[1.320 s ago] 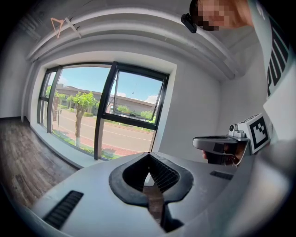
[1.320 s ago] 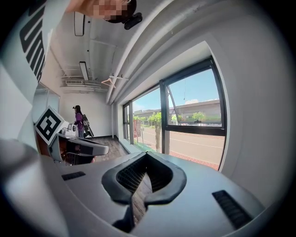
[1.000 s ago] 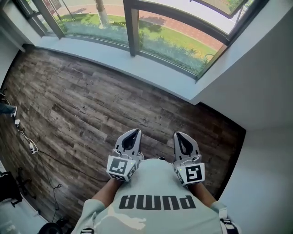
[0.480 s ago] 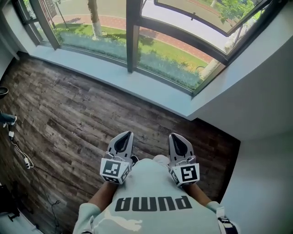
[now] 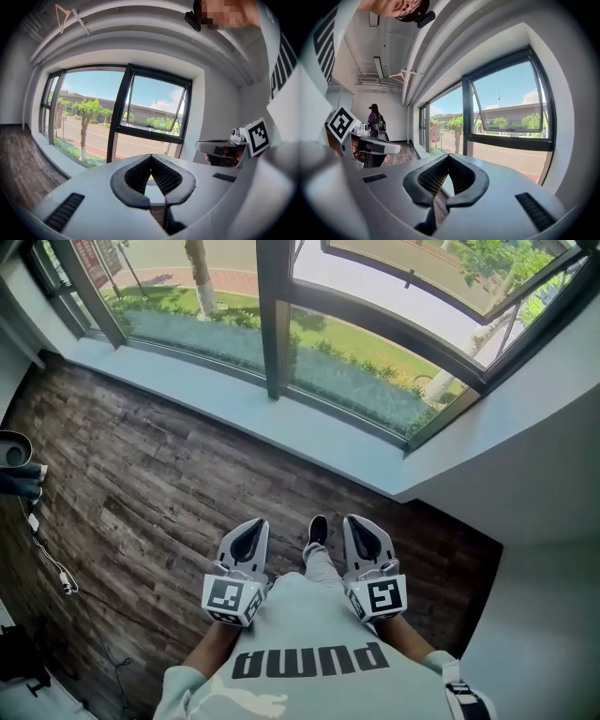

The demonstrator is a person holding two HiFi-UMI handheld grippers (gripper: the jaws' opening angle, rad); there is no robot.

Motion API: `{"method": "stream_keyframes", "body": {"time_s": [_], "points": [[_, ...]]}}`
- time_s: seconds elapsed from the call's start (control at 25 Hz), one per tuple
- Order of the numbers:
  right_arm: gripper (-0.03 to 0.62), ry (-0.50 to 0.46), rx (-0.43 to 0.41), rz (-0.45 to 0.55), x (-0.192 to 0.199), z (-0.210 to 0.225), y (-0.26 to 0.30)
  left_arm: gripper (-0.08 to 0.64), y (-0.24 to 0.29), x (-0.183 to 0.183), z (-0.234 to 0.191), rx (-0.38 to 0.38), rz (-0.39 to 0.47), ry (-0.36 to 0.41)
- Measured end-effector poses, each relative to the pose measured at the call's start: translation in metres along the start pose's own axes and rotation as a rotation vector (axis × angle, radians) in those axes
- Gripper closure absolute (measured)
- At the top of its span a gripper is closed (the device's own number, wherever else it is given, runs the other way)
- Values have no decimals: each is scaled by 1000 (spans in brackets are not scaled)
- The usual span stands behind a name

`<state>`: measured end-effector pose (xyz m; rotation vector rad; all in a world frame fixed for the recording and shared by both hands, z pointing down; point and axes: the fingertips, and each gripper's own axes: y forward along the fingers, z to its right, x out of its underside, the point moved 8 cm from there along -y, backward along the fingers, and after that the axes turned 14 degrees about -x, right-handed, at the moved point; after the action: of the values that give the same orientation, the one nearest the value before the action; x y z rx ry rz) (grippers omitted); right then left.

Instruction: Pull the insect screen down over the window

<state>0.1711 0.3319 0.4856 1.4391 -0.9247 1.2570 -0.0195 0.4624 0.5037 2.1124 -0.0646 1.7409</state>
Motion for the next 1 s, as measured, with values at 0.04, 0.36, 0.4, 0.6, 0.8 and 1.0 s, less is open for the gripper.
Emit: {"method": "stream_keyframes", "body": {"time_s": [0.04,0.36,0.4,0.6,0.8,1.0], "points": [[588,4,-9,4,-2,15,10,548,15,-6,0,-8,-2,4],[588,6,-57,35,-22,142,71,548,143,-65,26,-27,11,56],[588,-1,-61,40,-26,156,76,548,158,-71,31,-24,11,61],[588,-23,-45,84,-36,224,90,548,219,-89,58,-11,10,85],[588,-45,-11,99,-41,265,92,548,261,-102,73,-2,9,123],[588,-72,45,90,-45,303,103,548,319,-121,78,41,29,167]]}}
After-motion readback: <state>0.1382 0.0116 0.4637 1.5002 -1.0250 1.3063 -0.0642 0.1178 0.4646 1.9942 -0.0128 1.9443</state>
